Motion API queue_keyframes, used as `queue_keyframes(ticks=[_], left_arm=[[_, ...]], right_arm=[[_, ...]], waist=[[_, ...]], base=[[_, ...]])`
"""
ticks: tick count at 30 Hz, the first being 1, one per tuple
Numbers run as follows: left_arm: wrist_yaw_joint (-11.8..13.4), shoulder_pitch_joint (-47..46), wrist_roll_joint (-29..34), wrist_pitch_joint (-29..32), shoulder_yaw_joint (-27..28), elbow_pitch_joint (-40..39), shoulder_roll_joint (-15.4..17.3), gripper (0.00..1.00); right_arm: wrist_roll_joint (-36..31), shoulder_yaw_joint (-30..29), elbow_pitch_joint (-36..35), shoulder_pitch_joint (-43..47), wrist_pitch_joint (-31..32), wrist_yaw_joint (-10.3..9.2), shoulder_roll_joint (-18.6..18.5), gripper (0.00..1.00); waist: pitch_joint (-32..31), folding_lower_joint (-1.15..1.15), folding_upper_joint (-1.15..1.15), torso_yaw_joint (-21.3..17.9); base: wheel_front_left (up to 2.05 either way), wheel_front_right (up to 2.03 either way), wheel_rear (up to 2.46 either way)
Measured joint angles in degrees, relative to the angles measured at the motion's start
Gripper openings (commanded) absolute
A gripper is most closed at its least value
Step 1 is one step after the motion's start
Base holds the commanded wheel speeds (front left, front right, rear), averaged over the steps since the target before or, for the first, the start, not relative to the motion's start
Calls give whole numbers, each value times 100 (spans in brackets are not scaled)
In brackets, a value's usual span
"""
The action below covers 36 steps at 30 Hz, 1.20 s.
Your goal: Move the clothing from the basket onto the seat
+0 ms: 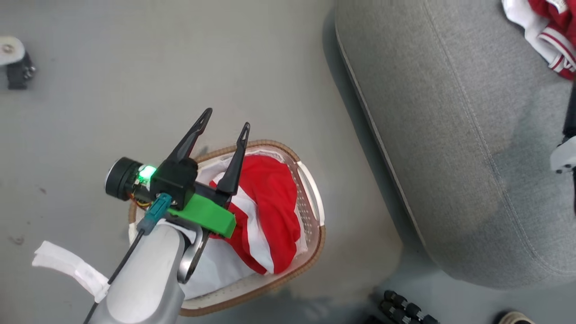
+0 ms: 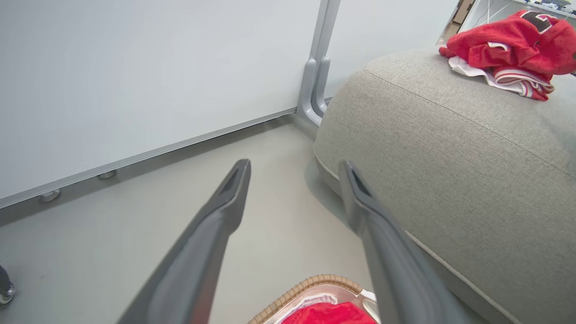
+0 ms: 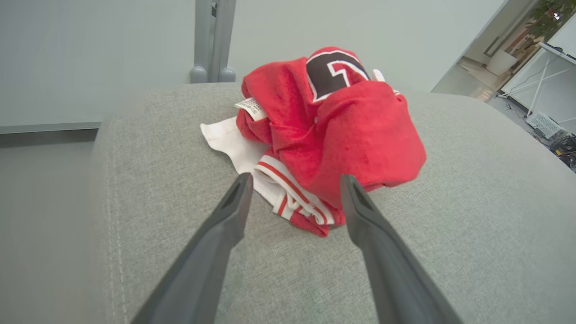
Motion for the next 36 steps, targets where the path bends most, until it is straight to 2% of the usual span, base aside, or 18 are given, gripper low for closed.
queue_keyframes(ticks=[11, 19, 24, 36], left_arm=[[0, 552, 20, 0, 770, 56, -360, 100], [0, 898, 93, 0, 1449, 142, -524, 100], [0, 1199, 153, 0, 1925, 181, -614, 100], [0, 1898, 157, 0, 2236, 339, -649, 100]], right_arm=[[290, 1022, -1021, 513, 0, 0, 318, 100], [316, 1829, -1305, 673, 0, 1, 433, 100], [380, 1895, -1346, 993, 0, 1, 601, 100], [444, 2009, -1224, 1747, 0, 0, 731, 100]], waist=[[-863, 0, 0, 463], [-1345, 0, 0, 904], [-1753, 0, 0, 1172], [-2513, 0, 0, 1427]], base=[[0, 0, 0], [0, 0, 0], [0, 0, 0], [0, 0, 0]])
